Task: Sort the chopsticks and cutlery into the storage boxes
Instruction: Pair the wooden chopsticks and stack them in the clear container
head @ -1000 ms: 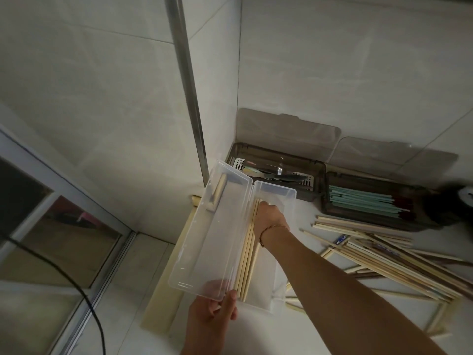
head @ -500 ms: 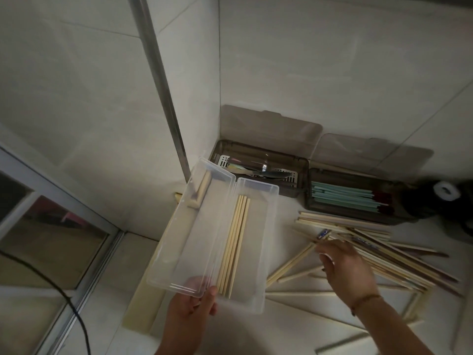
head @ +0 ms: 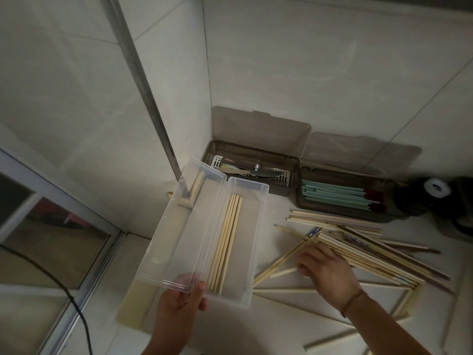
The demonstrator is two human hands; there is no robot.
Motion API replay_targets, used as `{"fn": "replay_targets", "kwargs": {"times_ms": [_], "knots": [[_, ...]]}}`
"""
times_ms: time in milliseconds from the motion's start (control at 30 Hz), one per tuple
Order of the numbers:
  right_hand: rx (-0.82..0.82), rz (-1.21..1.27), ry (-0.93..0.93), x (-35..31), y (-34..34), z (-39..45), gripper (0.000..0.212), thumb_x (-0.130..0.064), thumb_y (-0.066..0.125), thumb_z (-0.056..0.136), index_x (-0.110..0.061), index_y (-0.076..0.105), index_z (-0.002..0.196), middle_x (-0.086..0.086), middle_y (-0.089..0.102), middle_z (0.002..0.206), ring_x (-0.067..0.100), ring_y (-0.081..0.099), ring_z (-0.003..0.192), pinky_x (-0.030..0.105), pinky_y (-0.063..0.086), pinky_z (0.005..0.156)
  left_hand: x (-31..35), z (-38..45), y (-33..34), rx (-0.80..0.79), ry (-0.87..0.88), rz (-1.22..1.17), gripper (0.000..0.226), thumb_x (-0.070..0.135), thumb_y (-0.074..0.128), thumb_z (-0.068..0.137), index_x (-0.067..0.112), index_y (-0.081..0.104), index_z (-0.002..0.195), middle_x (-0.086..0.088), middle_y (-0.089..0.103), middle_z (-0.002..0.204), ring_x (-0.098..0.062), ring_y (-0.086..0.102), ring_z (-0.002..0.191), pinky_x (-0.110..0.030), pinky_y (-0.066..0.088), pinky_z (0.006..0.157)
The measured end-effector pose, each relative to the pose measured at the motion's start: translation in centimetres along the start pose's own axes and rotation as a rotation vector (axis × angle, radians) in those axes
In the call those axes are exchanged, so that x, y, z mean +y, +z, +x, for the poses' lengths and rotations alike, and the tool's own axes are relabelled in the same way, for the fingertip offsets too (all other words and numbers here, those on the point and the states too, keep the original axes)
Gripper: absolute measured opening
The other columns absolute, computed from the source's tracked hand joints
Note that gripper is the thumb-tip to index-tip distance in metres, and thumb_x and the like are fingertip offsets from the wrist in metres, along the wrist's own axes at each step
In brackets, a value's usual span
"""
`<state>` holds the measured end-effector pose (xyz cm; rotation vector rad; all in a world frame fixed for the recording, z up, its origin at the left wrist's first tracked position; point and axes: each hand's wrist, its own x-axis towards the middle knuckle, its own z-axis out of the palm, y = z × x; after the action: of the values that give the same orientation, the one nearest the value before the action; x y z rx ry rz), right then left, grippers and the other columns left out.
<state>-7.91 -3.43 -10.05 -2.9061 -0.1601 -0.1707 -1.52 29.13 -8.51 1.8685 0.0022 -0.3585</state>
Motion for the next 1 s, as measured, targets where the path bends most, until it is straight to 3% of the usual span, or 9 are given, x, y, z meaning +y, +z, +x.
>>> {"fn": "replay_targets", "kwargs": {"times_ms": [133, 233, 367, 467, 567, 667, 767, 867, 1000], "knots": [[0.197, 0.227, 0.034, -1.6, -2.1, 0.4, 0.008, -0.022, 0.051, 0.089, -0.027, 0.055, 0.094, -0.013, 0.060, 0.091, 0.007, 0.055, 0.083, 0.020, 0.045, 0.069, 0.0, 0.0, 0.0, 0.013, -0.012, 0.006, 0.012, 0.002, 0.059, 0.093, 0.010, 0.068, 0.091, -0.013, 0.064, 0.056, -0.018, 0.063, 0.051, -0.037, 0.055, 0.061], [0.397, 0.608, 0.258, -3.4, -4.5, 2.2, 0.007, -0.026, 0.049, 0.092, -0.029, 0.054, 0.096, -0.012, 0.060, 0.088, 0.001, 0.056, 0.078, 0.011, 0.045, 0.067, -0.1, 0.0, 0.0, 0.015, -0.011, 0.031, 0.012, 0.003, 0.059, 0.093, 0.010, 0.068, 0.089, -0.013, 0.065, 0.058, -0.019, 0.064, 0.052, -0.039, 0.056, 0.061], [0.605, 1.162, 0.610, -4.0, -6.9, 5.6, 0.015, -0.007, 0.049, 0.097, -0.018, 0.054, 0.090, -0.001, 0.062, 0.076, 0.013, 0.048, 0.057, 0.022, 0.043, 0.053, 0.4, -0.1, -0.1, 0.010, -0.018, 0.013, 0.005, 0.014, 0.063, 0.092, 0.012, 0.067, 0.090, -0.014, 0.065, 0.059, -0.025, 0.066, 0.055, -0.042, 0.057, 0.063], [0.576, 1.474, 0.813, -4.3, -7.2, 6.9, 0.019, -0.001, 0.041, 0.098, -0.013, 0.053, 0.089, 0.005, 0.062, 0.072, 0.015, 0.045, 0.052, 0.025, 0.040, 0.047, 0.5, -0.1, -0.2, 0.011, -0.025, 0.003, 0.012, 0.024, 0.062, 0.088, 0.013, 0.068, 0.091, -0.015, 0.065, 0.058, -0.026, 0.065, 0.055, -0.046, 0.057, 0.065], [0.526, 1.629, 0.881, -5.2, -7.0, 7.4, 0.020, 0.000, 0.039, 0.099, -0.012, 0.053, 0.092, 0.006, 0.062, 0.070, 0.017, 0.046, 0.052, 0.025, 0.041, 0.046, 0.6, -0.1, -0.2, 0.012, -0.040, -0.029, 0.018, 0.028, 0.067, 0.084, 0.012, 0.068, 0.091, -0.016, 0.064, 0.057, -0.026, 0.065, 0.053, -0.049, 0.057, 0.064], [0.495, 1.517, 0.833, -6.7, -7.1, 8.7, 0.016, 0.003, 0.042, 0.097, -0.010, 0.044, 0.106, 0.009, 0.063, 0.072, 0.020, 0.052, 0.054, 0.028, 0.044, 0.046, 0.8, -0.1, -0.4, -0.003, -0.029, -0.039, 0.034, 0.042, 0.064, 0.075, 0.012, 0.068, 0.093, -0.015, 0.064, 0.058, -0.029, 0.064, 0.054, -0.049, 0.057, 0.062], [0.345, 1.203, 0.666, -8.4, -7.3, 11.4, 0.010, 0.004, 0.049, 0.094, -0.004, 0.047, 0.101, 0.013, 0.063, 0.076, 0.021, 0.056, 0.052, 0.032, 0.051, 0.045, 0.5, 0.1, -0.4, 0.007, -0.027, -0.062, 0.044, 0.048, 0.062, 0.073, 0.009, 0.068, 0.094, -0.016, 0.063, 0.057, -0.028, 0.063, 0.052, -0.046, 0.055, 0.058], [0.107, 0.772, 0.601, -10.3, -5.5, 14.1, 0.012, -0.006, 0.051, 0.095, -0.015, 0.056, 0.089, 0.006, 0.064, 0.075, 0.015, 0.063, 0.057, 0.034, 0.058, 0.055, 0.3, 0.1, -0.2, 0.024, -0.018, -0.043, 0.026, 0.031, 0.062, 0.080, 0.009, 0.067, 0.093, -0.015, 0.063, 0.055, -0.023, 0.062, 0.049, -0.040, 0.056, 0.055], [-0.295, 0.241, 0.578, -11.5, -2.9, 16.9, 0.020, -0.007, 0.046, 0.095, -0.011, 0.057, 0.110, 0.011, 0.062, 0.104, 0.026, 0.064, 0.093, 0.034, 0.055, 0.080, -0.1, 0.3, 0.1, 0.039, -0.037, -0.073, 0.005, 0.007, 0.067, 0.088, 0.005, 0.067, 0.093, -0.014, 0.062, 0.053, -0.020, 0.061, 0.046, -0.032, 0.052, 0.051]]}}
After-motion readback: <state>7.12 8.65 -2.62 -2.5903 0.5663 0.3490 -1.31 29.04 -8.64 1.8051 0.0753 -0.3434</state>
